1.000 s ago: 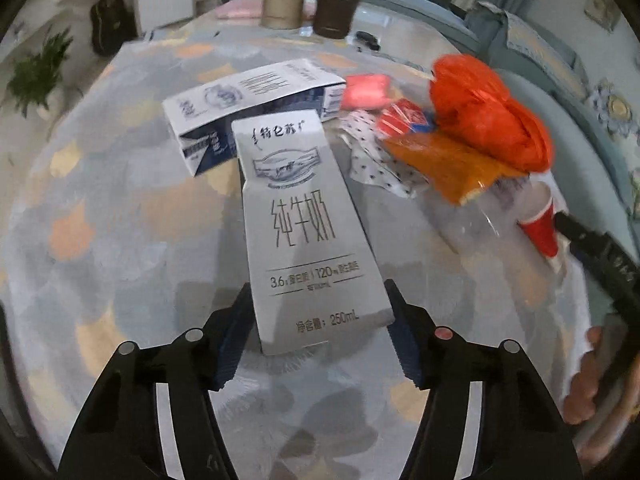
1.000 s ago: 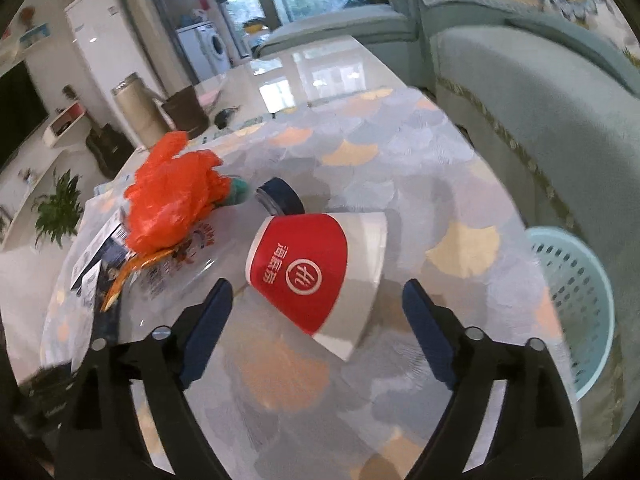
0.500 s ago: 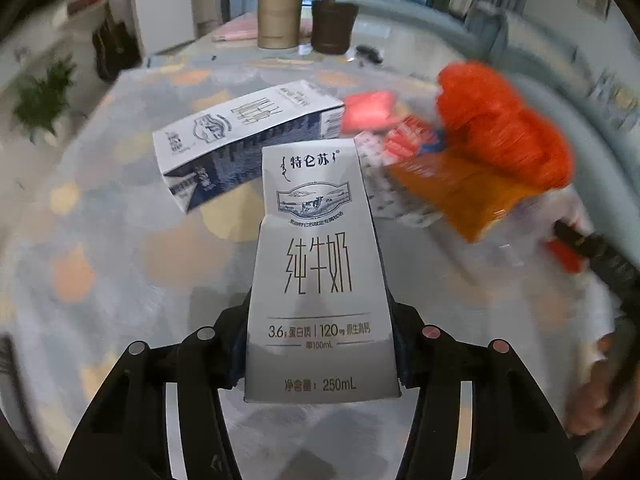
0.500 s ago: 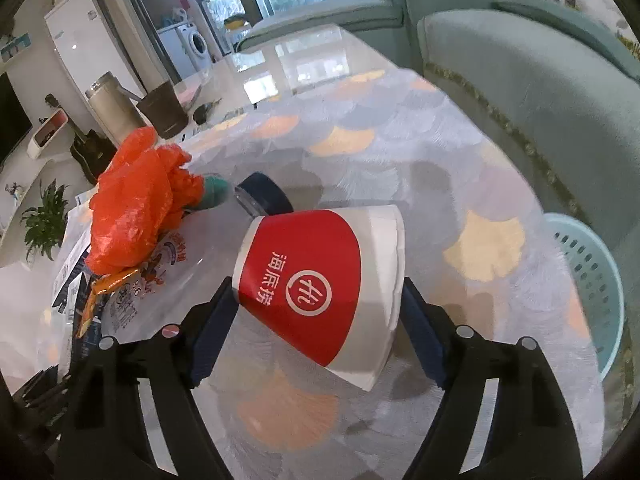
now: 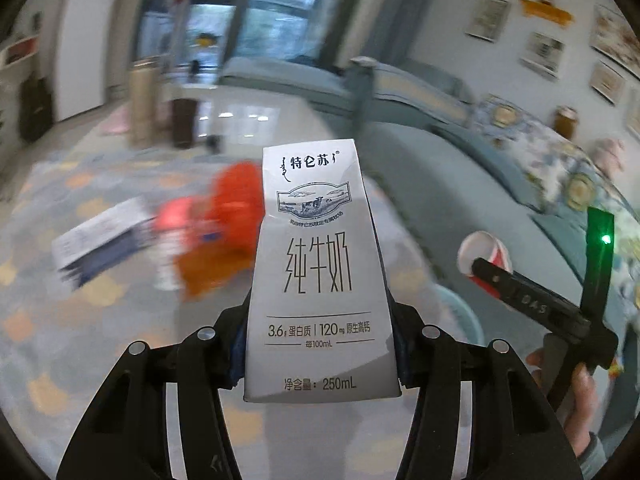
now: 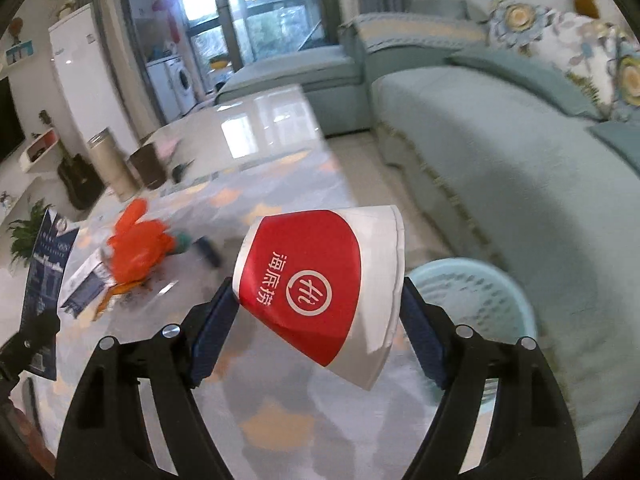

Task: Collect trash
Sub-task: 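Carry carton and cup over the wastebasket and release both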

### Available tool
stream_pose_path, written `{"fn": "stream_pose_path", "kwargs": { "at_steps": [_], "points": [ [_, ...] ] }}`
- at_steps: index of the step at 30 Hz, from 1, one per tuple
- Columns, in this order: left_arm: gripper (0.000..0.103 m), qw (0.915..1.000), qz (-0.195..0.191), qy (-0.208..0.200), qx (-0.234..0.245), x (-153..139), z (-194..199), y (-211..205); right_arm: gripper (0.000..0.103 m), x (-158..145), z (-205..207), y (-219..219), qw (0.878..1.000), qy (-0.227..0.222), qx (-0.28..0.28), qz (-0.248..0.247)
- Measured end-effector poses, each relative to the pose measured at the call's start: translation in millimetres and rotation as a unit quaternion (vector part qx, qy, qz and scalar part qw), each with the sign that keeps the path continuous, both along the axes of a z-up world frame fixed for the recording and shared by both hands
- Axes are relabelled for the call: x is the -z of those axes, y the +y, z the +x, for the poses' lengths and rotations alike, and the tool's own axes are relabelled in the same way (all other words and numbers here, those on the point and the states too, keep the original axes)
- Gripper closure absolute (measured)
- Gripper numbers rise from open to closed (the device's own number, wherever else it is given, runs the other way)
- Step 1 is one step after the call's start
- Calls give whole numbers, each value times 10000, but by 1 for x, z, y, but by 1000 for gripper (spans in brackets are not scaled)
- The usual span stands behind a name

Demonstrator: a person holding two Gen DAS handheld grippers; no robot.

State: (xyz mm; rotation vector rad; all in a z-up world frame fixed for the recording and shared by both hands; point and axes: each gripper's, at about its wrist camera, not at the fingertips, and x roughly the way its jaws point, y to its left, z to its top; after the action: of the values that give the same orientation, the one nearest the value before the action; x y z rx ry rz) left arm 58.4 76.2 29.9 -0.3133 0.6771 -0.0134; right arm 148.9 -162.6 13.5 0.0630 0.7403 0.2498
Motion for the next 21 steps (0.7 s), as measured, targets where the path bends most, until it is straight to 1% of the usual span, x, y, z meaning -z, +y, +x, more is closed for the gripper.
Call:
{"fn": "stream_pose_path", "kwargs": {
  "at_steps": [2, 3, 4, 6, 9, 12, 15, 18, 19, 20, 21],
  "points": [
    [51, 9994, -30, -65, 342, -4, 14, -33, 28, -1, 1, -19, 9999, -27, 132, -97],
    [51, 9989, -50, -89, 447, -4, 18, -42, 28, 1, 1, -29, 9996, -31, 225, -143],
    [51, 9979, -72, -108, 630, -5, 27, -60, 28, 4, 2, -41, 9993, -3, 334, -146],
    [51, 9967, -77, -103, 807, -2, 38, -82, 28, 14, 8, -64, 9984, 101, 546, -49],
    [51, 9936, -58, -20, 1130, 8, 63, -115, 28, 29, 14, -86, 9965, 246, 792, 55],
    [51, 9913, -101, 90, 1309, 24, 83, -132, 27, 49, 25, -107, 9928, 506, 1080, 105],
    [51, 9885, -156, 322, 1466, 47, 106, -153, 27, 67, 38, -124, 9874, 832, 1329, 205],
    [50, 9861, -143, 486, 1582, 65, 123, -169, 25, 78, 50, -135, 9831, 1010, 1498, 278],
    [50, 9856, -145, 507, 1607, 67, 126, -171, 25, 81, 52, -139, 9820, 1059, 1533, 313],
    [48, 9852, -142, 535, 1620, 72, 131, -174, 25, 85, 54, -143, 9805, 1144, 1550, 379],
    [43, 9849, -149, 559, 1633, 75, 134, -177, 25, 88, 57, -146, 9792, 1215, 1573, 417]
  ]
}}
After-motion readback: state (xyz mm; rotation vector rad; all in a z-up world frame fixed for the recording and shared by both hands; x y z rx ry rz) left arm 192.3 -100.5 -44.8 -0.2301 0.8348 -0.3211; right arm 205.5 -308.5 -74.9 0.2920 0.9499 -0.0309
